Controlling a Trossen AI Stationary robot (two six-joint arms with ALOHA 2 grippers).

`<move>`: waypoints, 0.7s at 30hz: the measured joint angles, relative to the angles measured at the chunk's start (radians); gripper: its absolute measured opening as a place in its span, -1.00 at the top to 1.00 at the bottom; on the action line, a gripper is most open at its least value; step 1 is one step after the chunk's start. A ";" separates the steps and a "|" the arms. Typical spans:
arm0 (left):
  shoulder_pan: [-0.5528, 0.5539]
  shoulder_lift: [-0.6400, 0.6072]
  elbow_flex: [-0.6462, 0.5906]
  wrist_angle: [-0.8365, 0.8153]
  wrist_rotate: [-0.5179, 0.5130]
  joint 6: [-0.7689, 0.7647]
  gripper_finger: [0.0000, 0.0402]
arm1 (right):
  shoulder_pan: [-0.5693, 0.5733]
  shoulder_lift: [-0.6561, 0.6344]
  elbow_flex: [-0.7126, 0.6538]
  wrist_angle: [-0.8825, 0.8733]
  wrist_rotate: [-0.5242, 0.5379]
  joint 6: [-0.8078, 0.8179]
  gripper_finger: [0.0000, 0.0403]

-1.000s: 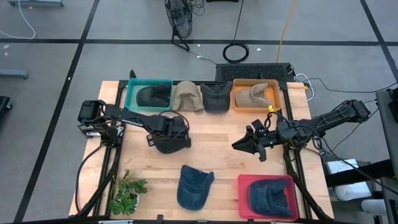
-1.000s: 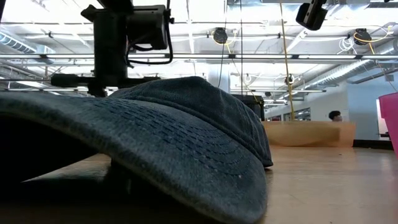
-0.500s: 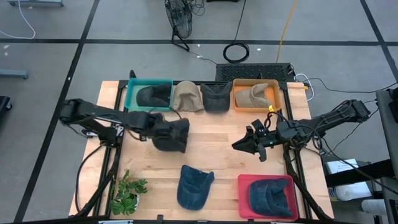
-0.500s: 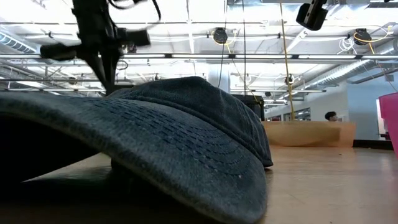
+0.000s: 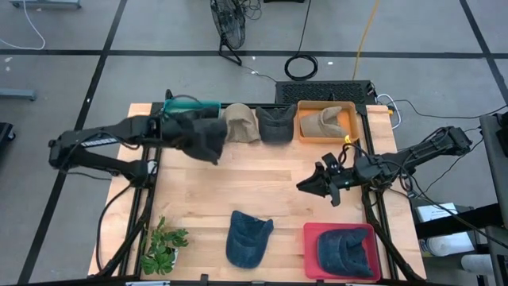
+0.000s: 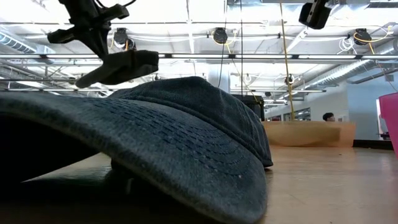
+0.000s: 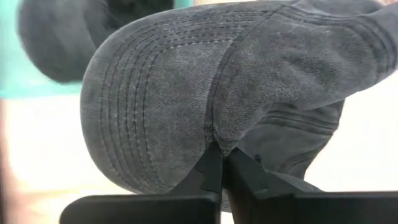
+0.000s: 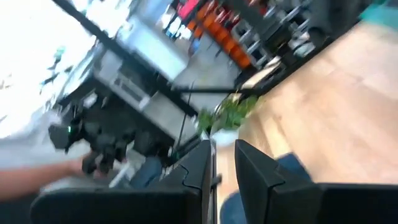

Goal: Pick & Place hat
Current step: Put the bottom black cap into the green bin

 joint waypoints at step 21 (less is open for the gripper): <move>0.711 0.068 0.000 0.073 0.234 0.706 0.97 | -0.040 0.058 0.000 0.449 0.315 -0.151 0.73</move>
